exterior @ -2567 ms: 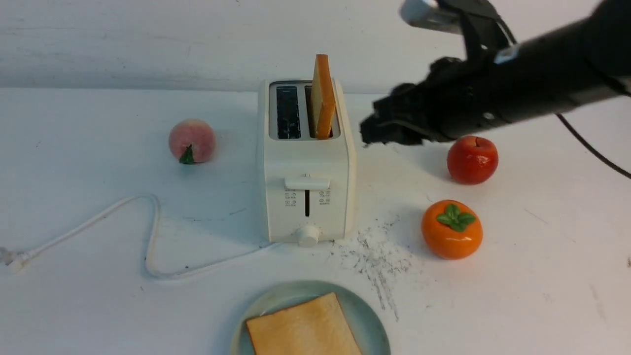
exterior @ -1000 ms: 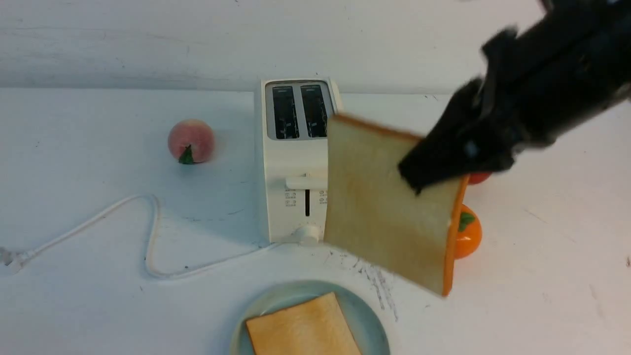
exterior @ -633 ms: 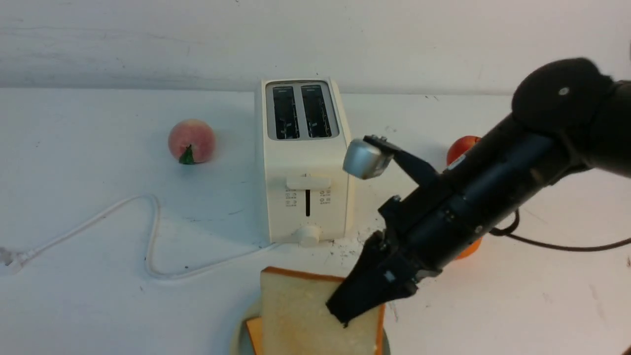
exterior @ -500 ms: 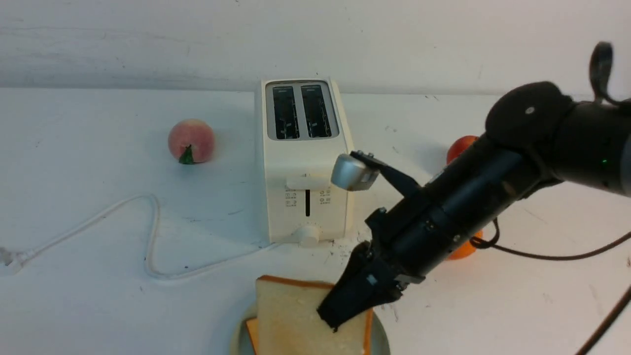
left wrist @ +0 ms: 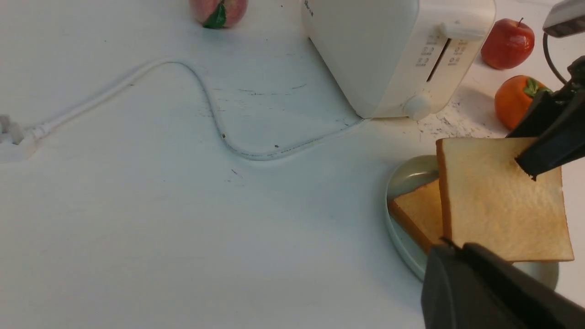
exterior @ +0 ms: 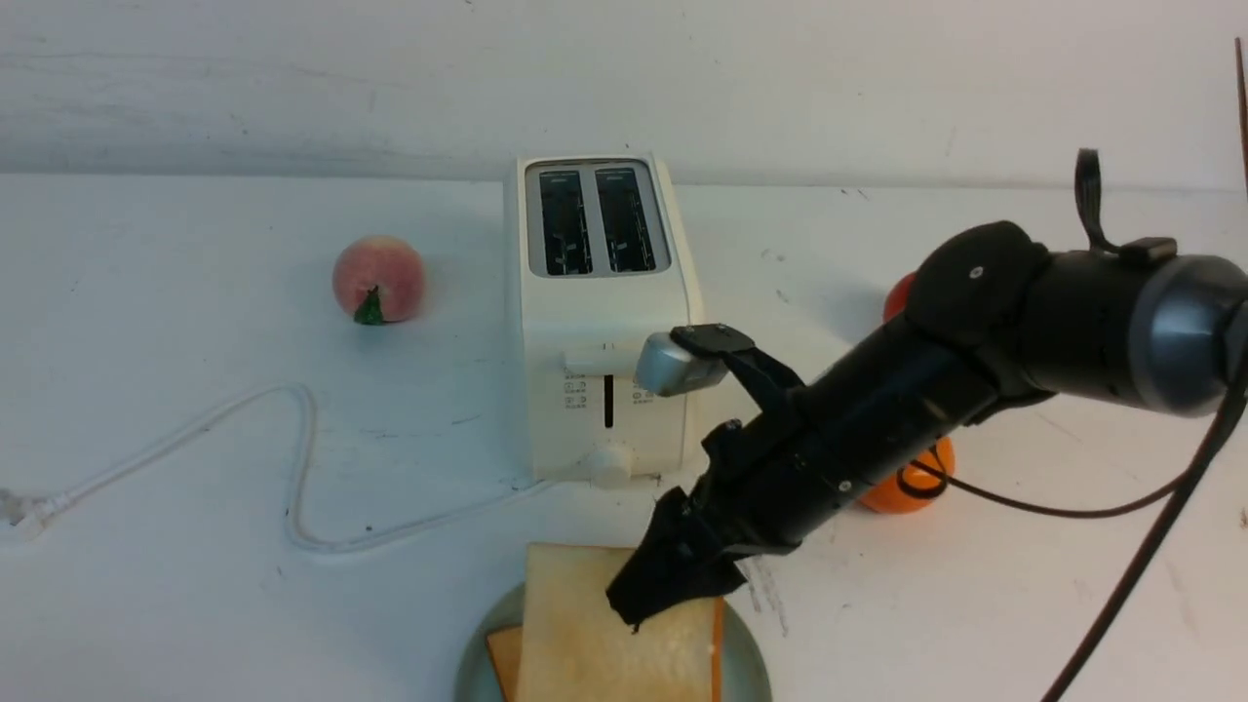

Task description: Take toasted bread from bread machine on white table place on plate.

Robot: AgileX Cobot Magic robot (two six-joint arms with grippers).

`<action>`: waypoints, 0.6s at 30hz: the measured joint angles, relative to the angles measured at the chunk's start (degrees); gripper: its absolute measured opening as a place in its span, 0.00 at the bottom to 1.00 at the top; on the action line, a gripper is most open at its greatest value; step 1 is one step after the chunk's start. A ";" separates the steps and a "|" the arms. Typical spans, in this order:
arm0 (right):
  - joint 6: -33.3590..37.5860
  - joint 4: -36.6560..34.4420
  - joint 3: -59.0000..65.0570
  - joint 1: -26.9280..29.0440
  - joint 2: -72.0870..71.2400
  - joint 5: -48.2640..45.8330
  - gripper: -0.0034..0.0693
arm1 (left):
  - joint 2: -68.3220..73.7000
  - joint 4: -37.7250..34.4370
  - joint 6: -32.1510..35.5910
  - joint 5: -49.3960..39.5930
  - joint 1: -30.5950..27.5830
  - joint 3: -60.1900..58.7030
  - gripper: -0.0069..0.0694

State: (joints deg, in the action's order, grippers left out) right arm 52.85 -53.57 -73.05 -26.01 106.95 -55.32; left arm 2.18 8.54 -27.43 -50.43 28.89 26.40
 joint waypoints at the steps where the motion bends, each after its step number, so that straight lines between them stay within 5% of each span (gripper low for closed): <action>1: 0.00 2.42 -0.40 0.00 0.00 0.00 0.76 | 0.00 0.00 0.00 0.00 0.00 0.00 0.07; 6: -3.77 14.02 -4.67 0.00 0.00 -0.96 0.79 | 0.00 0.05 0.00 0.00 0.00 0.00 0.08; 12: -16.31 27.35 -10.87 0.00 -1.97 -4.58 0.78 | 0.00 0.16 0.00 0.00 0.00 0.00 0.08; 18: -37.59 45.06 -22.05 0.00 -7.57 -14.33 0.57 | 0.00 0.16 0.00 2.35 0.00 -0.66 0.09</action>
State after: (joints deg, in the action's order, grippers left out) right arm 15.25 -8.50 -95.10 -26.01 99.38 -69.65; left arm 2.18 8.70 -27.43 -48.08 28.89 25.74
